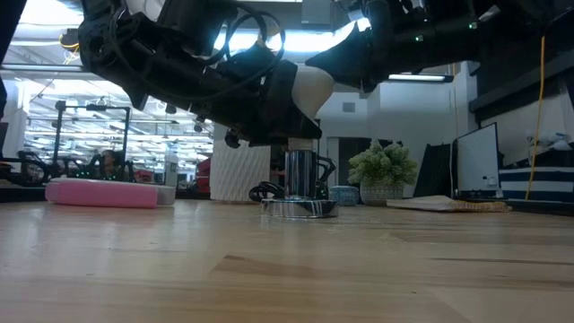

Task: Screw lightbulb
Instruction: Insert the white light bulb into the silver lamp

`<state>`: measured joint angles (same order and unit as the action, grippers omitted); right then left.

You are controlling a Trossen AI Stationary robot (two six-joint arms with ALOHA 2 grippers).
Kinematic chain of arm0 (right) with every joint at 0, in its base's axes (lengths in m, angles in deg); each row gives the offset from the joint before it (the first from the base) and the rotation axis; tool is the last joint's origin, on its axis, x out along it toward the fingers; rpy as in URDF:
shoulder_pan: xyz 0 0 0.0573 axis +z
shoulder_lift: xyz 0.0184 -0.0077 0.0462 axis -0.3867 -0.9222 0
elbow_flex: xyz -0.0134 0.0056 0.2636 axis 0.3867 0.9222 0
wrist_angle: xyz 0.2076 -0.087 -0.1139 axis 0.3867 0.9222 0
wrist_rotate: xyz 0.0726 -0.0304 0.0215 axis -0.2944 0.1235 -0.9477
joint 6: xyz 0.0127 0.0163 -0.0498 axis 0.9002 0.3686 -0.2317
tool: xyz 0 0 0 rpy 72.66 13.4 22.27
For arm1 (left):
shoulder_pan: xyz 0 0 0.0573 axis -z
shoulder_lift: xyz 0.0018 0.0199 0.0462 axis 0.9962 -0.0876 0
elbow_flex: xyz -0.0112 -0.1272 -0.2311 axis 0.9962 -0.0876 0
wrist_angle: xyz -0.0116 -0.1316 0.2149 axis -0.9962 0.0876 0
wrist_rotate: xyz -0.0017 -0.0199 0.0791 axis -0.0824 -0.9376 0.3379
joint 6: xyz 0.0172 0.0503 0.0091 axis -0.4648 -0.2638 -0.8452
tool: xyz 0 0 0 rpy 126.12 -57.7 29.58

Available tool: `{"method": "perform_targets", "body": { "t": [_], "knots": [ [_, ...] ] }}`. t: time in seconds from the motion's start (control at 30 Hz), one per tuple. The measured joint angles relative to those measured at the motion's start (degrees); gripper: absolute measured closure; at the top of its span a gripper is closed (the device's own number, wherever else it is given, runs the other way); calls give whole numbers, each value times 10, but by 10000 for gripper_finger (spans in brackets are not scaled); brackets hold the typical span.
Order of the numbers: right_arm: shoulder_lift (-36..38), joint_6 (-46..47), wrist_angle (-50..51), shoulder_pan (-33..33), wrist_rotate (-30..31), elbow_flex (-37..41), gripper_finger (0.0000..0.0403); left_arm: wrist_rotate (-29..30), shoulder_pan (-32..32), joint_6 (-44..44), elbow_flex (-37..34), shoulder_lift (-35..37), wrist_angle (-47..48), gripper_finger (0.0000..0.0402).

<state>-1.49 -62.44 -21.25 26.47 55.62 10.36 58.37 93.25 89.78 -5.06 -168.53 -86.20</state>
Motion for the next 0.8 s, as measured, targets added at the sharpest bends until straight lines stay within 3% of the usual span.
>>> {"method": "perform_targets", "body": {
  "t": [0.57,0.8],
  "knots": [
    [-1,0,-6,0,1,0,253,-1,-1,-8,0,2,4,248],
    [-1,0,-7,1,-8,-1,253,-4,-1,6,0,1,32,197]
  ]
}}
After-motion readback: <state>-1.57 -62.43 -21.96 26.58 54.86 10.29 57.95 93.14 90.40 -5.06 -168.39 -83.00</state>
